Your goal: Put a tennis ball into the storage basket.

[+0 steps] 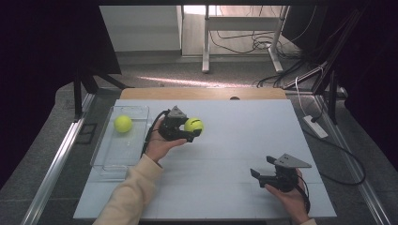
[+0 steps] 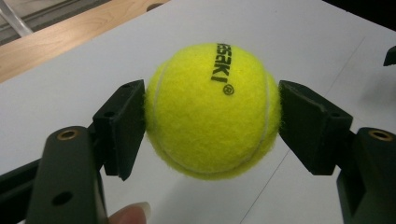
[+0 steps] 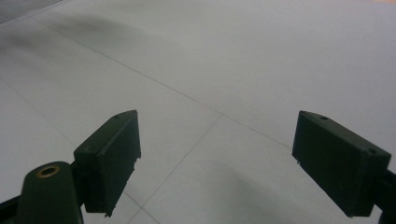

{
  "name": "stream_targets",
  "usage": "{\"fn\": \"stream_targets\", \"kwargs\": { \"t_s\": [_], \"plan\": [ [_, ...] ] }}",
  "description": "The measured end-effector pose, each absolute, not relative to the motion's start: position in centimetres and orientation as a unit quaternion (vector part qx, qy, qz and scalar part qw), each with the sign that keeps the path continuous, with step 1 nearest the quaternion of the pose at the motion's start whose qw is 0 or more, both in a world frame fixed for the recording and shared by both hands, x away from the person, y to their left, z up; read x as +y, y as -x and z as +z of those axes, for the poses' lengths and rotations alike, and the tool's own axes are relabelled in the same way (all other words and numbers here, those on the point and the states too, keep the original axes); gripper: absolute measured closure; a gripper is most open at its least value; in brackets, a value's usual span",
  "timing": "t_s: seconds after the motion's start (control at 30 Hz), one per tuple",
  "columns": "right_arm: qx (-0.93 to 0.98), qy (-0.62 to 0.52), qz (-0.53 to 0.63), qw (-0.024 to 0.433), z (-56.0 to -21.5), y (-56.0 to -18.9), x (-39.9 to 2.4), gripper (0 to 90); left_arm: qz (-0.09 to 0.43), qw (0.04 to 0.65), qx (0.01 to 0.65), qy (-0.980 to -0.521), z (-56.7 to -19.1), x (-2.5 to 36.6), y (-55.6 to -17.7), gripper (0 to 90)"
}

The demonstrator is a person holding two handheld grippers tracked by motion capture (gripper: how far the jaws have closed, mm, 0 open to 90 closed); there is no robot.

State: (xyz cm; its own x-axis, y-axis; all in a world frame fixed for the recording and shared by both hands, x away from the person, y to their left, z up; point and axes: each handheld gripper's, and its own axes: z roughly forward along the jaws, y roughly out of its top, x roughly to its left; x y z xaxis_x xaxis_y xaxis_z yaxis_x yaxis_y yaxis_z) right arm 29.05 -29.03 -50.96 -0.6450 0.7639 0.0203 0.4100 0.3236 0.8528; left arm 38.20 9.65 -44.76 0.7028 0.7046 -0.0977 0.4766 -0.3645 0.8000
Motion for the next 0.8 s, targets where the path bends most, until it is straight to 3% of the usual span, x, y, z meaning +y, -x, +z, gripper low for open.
{"fn": "stream_targets", "kwargs": {
  "t_s": [0.8],
  "plan": [
    [0.789, -0.371, 0.446, 0.200, -51.0, -29.0, -29.0, 14.9, 0.140, 0.444, 0.361, -0.808, -44.0, 10.8, -37.1, 27.9]
  ]
}}
